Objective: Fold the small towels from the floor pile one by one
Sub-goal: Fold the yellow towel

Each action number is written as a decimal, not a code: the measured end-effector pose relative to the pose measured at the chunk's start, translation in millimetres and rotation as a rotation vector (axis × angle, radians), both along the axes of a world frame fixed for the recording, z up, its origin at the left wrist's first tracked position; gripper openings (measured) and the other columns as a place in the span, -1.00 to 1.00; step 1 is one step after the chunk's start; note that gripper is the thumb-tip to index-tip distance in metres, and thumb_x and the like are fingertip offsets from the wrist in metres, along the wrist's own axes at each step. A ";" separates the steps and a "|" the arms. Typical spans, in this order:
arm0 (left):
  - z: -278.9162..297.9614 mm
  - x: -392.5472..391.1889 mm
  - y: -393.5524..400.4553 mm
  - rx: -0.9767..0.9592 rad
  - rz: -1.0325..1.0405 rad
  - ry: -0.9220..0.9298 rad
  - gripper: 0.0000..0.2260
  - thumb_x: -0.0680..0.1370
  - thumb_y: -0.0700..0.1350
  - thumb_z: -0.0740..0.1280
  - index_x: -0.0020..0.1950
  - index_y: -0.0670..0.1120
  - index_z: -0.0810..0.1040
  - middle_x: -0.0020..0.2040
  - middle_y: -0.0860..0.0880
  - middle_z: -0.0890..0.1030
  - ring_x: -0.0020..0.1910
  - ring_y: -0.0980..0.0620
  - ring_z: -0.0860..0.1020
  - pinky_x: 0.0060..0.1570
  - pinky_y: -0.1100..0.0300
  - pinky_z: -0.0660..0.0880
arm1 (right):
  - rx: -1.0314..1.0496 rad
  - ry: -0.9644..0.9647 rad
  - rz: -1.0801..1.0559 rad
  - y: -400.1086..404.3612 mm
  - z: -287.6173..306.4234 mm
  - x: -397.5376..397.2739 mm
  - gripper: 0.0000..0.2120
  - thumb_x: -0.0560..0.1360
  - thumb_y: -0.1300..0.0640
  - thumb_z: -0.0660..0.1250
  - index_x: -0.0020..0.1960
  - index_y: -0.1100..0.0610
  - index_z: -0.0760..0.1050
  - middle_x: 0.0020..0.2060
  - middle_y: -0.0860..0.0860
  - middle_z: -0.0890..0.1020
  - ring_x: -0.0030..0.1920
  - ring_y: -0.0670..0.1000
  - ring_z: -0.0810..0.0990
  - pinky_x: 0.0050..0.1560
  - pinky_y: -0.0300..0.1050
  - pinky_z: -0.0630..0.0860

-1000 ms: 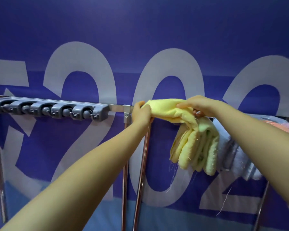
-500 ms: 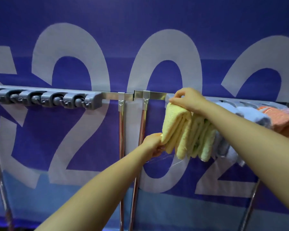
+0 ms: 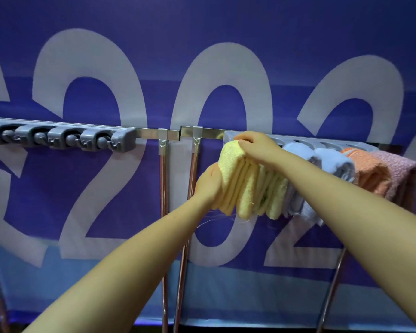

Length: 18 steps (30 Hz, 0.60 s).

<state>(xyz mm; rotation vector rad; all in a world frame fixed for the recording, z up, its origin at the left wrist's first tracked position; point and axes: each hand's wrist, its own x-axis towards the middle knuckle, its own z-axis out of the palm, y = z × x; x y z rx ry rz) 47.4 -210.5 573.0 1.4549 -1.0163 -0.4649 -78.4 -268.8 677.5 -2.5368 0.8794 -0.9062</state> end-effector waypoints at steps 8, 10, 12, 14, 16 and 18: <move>23.6 -30.9 31.2 -0.091 -0.047 -0.085 -0.67 0.66 -0.04 0.04 0.33 -0.01 0.49 0.18 0.01 0.57 0.13 0.04 0.52 0.09 0.10 0.43 | 0.160 -0.191 -0.023 20.6 -9.9 -18.7 -0.68 0.59 0.09 0.15 0.31 0.05 0.47 0.24 -0.04 0.53 0.22 -0.03 0.48 0.22 -0.15 0.38; 26.9 -32.7 35.3 -0.069 -0.025 -0.098 -0.68 0.64 -0.02 0.04 0.21 -0.03 0.54 0.13 -0.03 0.61 0.07 0.01 0.55 0.06 0.05 0.47 | 0.176 -0.231 -0.034 27.5 -14.7 -25.4 -0.69 0.59 0.10 0.14 0.29 0.04 0.47 0.20 -0.04 0.55 0.17 -0.03 0.50 0.19 -0.14 0.41; 30.6 -32.6 40.3 -0.040 -0.002 -0.093 -0.69 0.60 -0.01 0.05 0.06 -0.03 0.56 0.07 -0.06 0.62 0.04 -0.03 0.56 0.07 -0.01 0.50 | 0.171 -0.311 -0.047 37.4 -21.8 -31.6 -0.72 0.58 0.12 0.14 0.24 0.05 0.50 0.15 -0.03 0.57 0.13 -0.02 0.51 0.17 -0.11 0.43; 34.1 -33.0 49.4 -0.032 -0.006 -0.036 -0.72 0.56 -0.02 0.06 0.02 0.02 0.57 0.06 -0.01 0.61 0.12 -0.08 0.55 0.18 -0.11 0.49 | 0.160 -0.434 -0.063 50.4 -31.2 -35.4 -0.76 0.57 0.15 0.15 0.14 0.06 0.54 0.07 -0.03 0.59 0.07 -0.03 0.52 0.11 -0.14 0.44; 38.3 -36.6 65.8 -0.034 0.004 0.016 -0.67 0.55 -0.05 0.07 0.15 0.00 0.58 0.14 -0.01 0.60 0.18 -0.07 0.53 0.23 -0.11 0.48 | 0.197 -0.547 -0.063 66.7 -42.5 -37.0 -0.79 0.57 0.17 0.14 0.01 0.07 0.56 -0.05 -0.05 0.59 -0.02 -0.05 0.53 0.02 -0.18 0.43; 39.4 -39.5 85.4 -0.055 0.029 0.070 -0.72 0.58 -0.10 0.07 0.09 -0.05 0.57 0.08 -0.03 0.61 0.09 -0.07 0.57 0.16 -0.05 0.53 | 0.301 -0.624 -0.041 84.8 -54.7 -36.0 -0.75 0.56 0.20 0.13 -0.16 0.05 0.55 -0.23 -0.05 0.57 -0.17 -0.06 0.51 -0.09 -0.18 0.47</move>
